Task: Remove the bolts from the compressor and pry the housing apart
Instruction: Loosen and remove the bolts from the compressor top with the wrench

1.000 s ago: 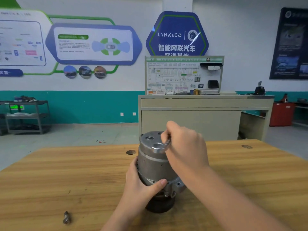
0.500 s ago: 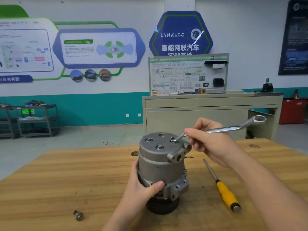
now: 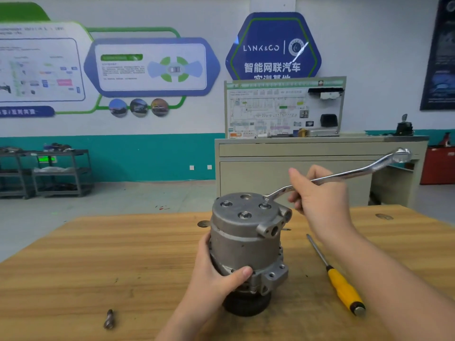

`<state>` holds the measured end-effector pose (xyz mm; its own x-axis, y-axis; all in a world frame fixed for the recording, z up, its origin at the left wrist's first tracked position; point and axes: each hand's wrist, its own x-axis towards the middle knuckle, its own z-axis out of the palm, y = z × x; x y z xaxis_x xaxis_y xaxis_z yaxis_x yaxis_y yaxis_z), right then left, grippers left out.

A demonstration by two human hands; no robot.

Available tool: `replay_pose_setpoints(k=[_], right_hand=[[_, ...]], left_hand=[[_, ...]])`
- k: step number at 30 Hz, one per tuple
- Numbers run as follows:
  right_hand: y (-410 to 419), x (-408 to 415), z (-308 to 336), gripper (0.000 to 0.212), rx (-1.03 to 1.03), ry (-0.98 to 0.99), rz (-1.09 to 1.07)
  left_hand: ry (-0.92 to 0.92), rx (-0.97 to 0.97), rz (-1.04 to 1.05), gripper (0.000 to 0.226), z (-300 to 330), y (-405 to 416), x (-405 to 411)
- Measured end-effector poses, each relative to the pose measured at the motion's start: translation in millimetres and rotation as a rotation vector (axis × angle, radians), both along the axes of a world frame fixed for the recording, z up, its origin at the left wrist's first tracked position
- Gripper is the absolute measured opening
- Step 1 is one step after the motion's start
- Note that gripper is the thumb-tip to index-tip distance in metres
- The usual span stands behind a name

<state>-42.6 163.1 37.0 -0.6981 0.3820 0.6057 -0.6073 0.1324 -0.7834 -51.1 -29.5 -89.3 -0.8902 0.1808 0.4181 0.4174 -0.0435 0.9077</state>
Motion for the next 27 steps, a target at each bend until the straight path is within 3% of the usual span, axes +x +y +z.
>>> replay_pose_setpoints(k=[5,10,13,14,17,18,21,24,27], right_hand=[[-13.9,17.5,-4.7,0.043,0.223,0.165,-0.159],[-19.9,21.7,-9.1,0.046,0.435,0.189,-0.196],[-23.9,29.1,-7.8,0.053,0.697,0.251,-0.246],[-26.8,33.0,-6.6,0.05,0.814,0.259,-0.263],[-37.7,39.7,-2.6,0.013,1.158,0.147,-0.342],[-40.0,39.6,-1.2,0.016,1.207,0.12,-0.384],[-34.9,32.4,2.3,0.012,1.104,0.144,-0.319],[-16.0,25.3,-10.2,0.044,0.76,0.149,-0.142],[8.6,12.3,-23.4,0.042,0.307,0.053,0.168]], left_hand=[[0.026,-0.007,0.033,0.099,-2.6,4.1,-0.8],[0.037,-0.041,0.055,0.105,-3.0,2.8,-1.5],[0.041,-0.045,0.06,0.1,-2.7,2.3,-1.3],[0.041,-0.043,0.062,0.099,-2.9,2.1,-1.2],[0.03,-0.057,0.042,0.107,-2.6,1.7,-0.8],[0.025,-0.062,0.037,0.11,-2.5,1.4,-0.9],[0.012,-0.054,0.042,0.11,-1.5,1.0,-0.4],[-0.015,-0.029,0.013,0.109,-1.6,-0.5,-0.7],[-0.027,-0.022,-0.014,0.107,-1.6,-3.8,-2.1]])
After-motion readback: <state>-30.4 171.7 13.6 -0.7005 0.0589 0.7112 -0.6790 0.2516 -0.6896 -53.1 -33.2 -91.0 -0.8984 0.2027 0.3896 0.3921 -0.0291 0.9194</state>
